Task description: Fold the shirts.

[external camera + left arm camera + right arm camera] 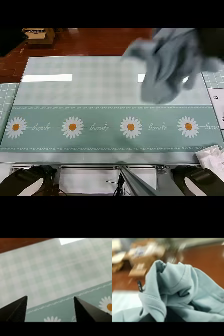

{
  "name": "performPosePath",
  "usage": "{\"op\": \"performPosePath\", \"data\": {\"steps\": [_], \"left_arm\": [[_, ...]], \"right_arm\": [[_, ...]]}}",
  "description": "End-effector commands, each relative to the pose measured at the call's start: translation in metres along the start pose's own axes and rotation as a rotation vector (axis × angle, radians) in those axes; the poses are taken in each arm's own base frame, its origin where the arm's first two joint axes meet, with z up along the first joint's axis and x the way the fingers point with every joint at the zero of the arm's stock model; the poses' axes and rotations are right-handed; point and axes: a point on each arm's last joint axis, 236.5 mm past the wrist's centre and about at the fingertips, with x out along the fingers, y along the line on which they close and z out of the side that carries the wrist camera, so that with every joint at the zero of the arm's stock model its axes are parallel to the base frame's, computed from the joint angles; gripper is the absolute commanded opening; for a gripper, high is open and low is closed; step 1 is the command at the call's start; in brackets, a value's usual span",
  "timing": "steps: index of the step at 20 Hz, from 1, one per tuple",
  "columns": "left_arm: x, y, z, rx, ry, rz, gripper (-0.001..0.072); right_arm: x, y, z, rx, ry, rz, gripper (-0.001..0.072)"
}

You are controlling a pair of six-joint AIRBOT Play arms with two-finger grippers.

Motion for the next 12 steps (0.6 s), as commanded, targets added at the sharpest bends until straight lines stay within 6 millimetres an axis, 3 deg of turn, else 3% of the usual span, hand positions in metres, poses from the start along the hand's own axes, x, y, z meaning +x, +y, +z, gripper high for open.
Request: {"op": "performPosePath", "data": {"steps": [1,3,5,7,9,10,11,12], "left_arm": [[0.004,0.000,-0.038,-0.001,0.147,-0.002,0.0706],[0.019,0.000,-0.054,-0.003,0.214,-0.002,0.0706],[0.038,0.000,-0.077,-0.004,0.297,-0.004,0.0706],[0.059,0.000,-0.108,-0.006,0.402,-0.005,0.0705],[0.079,0.000,-0.138,-0.008,0.494,-0.007,0.0705],[0.089,0.000,-0.151,-0.009,0.526,-0.007,0.0704],[0.099,-0.001,-0.162,-0.011,0.548,-0.011,0.0692],[0.109,-0.003,-0.173,-0.014,0.568,-0.021,0.0648]], "right_arm": [[0.039,0.072,-0.126,-0.089,0.401,0.175,0.0024],[0.073,0.080,-0.192,-0.182,0.559,0.166,0.0025],[0.100,0.076,-0.252,-0.254,0.700,0.134,0.0025],[0.118,0.063,-0.297,-0.272,0.808,0.098,0.0025],[0.131,0.044,-0.320,-0.286,0.860,0.054,0.0025],[0.136,0.033,-0.321,-0.291,0.860,0.032,0.0029],[0.140,0.026,-0.316,-0.281,0.845,0.020,0.0126],[0.143,0.020,-0.306,-0.261,0.826,0.009,0.0347]]}}
